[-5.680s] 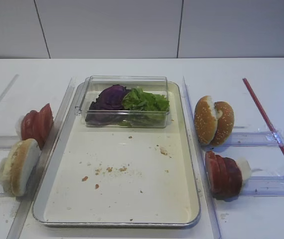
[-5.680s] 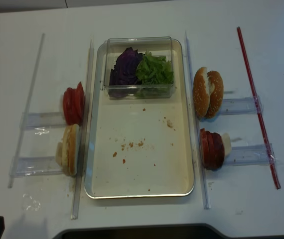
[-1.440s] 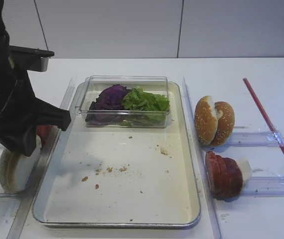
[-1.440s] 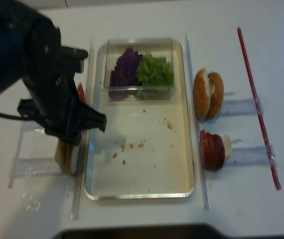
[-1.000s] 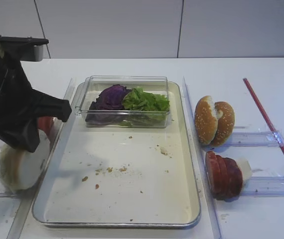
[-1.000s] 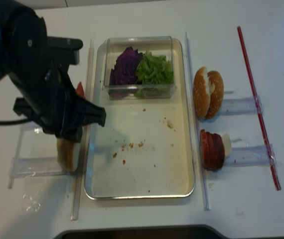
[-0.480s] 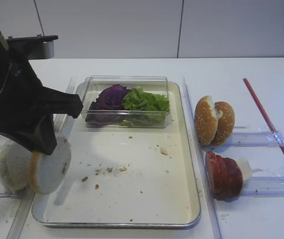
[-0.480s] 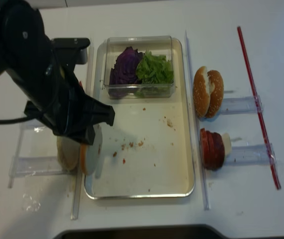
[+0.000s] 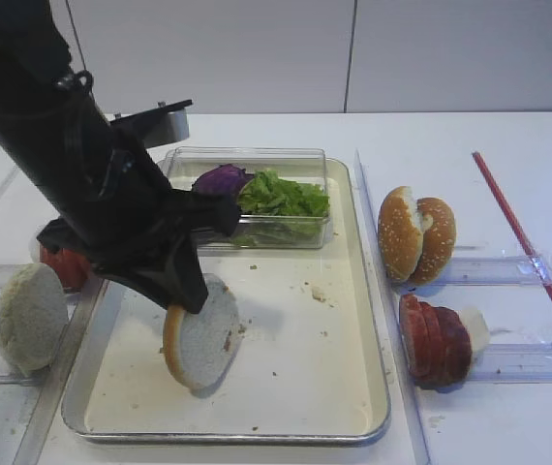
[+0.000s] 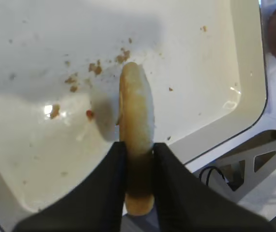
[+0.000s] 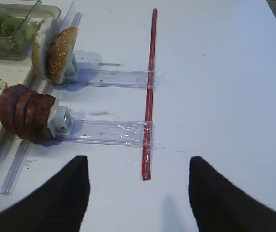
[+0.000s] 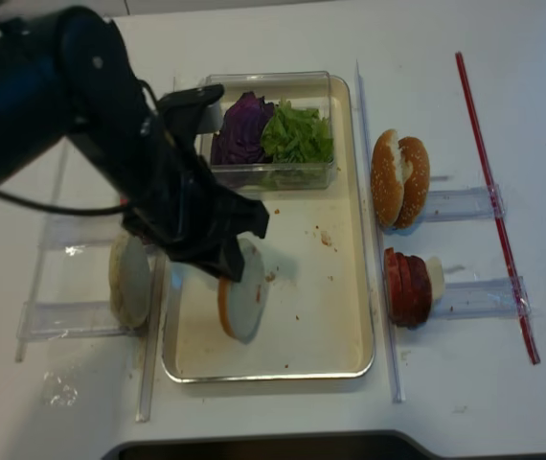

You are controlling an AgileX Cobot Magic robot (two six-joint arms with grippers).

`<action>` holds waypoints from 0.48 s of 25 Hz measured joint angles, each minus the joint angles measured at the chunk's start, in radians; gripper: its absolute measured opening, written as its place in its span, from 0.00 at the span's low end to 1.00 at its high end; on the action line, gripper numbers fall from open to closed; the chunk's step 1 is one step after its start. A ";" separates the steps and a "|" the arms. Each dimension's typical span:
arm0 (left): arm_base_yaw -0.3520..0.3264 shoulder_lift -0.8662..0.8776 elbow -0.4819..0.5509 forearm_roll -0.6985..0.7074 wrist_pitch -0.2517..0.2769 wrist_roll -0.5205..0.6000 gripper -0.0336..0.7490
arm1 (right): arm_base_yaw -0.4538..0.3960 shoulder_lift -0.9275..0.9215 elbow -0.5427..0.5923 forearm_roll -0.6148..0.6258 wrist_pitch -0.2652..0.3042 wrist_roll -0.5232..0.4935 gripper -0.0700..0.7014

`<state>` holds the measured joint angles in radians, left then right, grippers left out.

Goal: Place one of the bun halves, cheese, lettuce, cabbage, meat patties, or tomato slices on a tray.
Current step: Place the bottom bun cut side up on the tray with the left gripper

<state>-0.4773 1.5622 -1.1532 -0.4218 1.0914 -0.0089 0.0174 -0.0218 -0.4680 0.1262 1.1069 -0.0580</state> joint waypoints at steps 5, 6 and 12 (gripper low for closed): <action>0.000 0.051 0.000 -0.054 -0.085 0.056 0.19 | 0.000 0.000 0.000 0.000 0.000 0.000 0.69; 0.000 0.056 0.000 -0.062 -0.107 0.059 0.19 | 0.000 0.000 0.000 0.000 0.000 0.000 0.69; 0.000 0.083 -0.002 -0.080 -0.165 0.064 0.19 | 0.000 0.000 0.000 0.000 0.000 0.000 0.69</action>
<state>-0.4773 1.6456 -1.1548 -0.5016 0.9265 0.0547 0.0174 -0.0218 -0.4680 0.1262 1.1069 -0.0580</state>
